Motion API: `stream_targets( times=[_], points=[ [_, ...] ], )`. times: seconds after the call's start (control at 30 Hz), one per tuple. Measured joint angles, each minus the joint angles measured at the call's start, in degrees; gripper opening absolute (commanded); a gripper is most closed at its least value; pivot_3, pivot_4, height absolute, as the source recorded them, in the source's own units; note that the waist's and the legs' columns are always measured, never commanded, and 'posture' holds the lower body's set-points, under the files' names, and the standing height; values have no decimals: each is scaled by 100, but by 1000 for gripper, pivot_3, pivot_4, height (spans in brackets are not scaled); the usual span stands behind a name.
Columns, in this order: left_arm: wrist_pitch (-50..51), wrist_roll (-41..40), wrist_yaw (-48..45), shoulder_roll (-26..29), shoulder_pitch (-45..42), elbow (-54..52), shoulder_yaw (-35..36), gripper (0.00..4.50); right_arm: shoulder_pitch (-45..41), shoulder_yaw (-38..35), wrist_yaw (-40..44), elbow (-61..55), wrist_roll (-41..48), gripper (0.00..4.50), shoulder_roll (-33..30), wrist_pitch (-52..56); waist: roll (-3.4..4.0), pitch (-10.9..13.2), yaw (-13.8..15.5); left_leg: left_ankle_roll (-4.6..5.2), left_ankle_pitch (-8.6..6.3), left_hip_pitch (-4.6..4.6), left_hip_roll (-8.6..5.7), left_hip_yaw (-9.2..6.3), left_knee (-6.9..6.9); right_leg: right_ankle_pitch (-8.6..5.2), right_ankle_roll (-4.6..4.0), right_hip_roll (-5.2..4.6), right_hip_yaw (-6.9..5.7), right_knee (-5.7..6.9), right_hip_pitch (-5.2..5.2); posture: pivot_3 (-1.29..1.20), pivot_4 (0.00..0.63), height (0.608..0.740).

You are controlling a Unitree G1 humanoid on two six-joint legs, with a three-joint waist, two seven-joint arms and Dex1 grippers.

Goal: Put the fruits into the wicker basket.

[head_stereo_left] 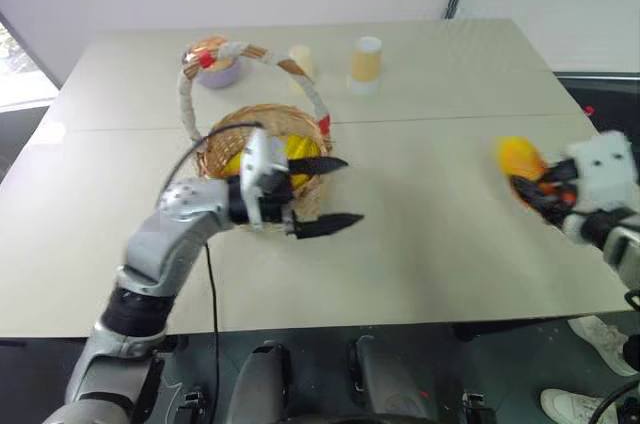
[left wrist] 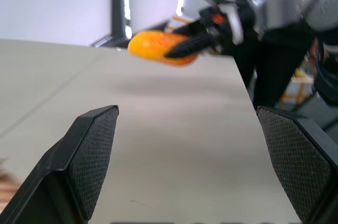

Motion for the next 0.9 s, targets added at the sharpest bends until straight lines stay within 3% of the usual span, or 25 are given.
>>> stream_targets(
  times=[0.13, 0.23, 0.37, 0.47, 0.63, 0.67, 0.8, 0.9],
  points=[
    [207, -134, 228, 668, 485, -195, 751, 4500, -1335, 1305, 629, -236, 690, 1708, 513, -416, -5, 2, -78, -1, 0, 15, 5, -2, 4, 1, -1, -3, 5, 5, 9, 0, 150, 740],
    [208, -109, 349, 1010, 968, -289, 1175, 4500, -2366, 2495, 613, 294, 538, 1708, 1071, -518, -18, 3, -90, -2, 1, 17, 3, -8, 4, -1, -4, -8, 1, 13, 10, 0, 150, 740],
    [201, -102, 490, 1355, 1615, -498, 1729, 4500, -2965, 3677, 544, 1126, 37, 1708, 1584, -630, -21, 3, -14, -3, 1, -4, 3, -7, 3, -1, -4, -26, -4, 14, -10, 0, 150, 740],
    [201, -90, 604, 1469, 2087, -719, 2044, 4500, -3523, 4205, 299, 1980, -500, 1708, 2054, -782, -21, 3, -7, -4, 2, -8, -1, 0, 4, 1, -3, -39, -1, 15, -17, 0, 150, 740],
    [203, -151, 805, 1482, 2402, -1003, 2290, 4500, -3944, 4325, 119, 2901, -901, 1708, 2582, -1081, -23, 2, 71, -4, 2, -10, -5, -5, 4, 1, -4, -41, -5, 15, -17, 0, 150, 740],
    [203, -159, 850, 1482, 2421, -1045, 2304, 4500, -3957, 4324, 123, 3021, -925, 2584, 2665, -1130, -23, 2, 64, -4, 2, -10, -5, -4, 4, 1, -4, -41, -5, 15, -17, 0, 150, 740],
    [205, -199, 963, 1481, 2441, -1123, 2304, 4500, -3954, 4300, 158, 3146, -974, 4359, 2726, -1224, -23, 2, 44, -4, 2, -9, -8, -4, 4, 1, -4, -39, -5, 16, -18, 0, 150, 740],
    [207, -238, 993, 1481, 2396, -1110, 2294, 4500, -3808, 4031, 281, 2738, -807, 4359, 2678, -1312, -22, 2, 43, -3, 1, -10, -7, -5, 3, 1, -4, -38, -6, 16, -18, 0, 150, 740]
  ],
)
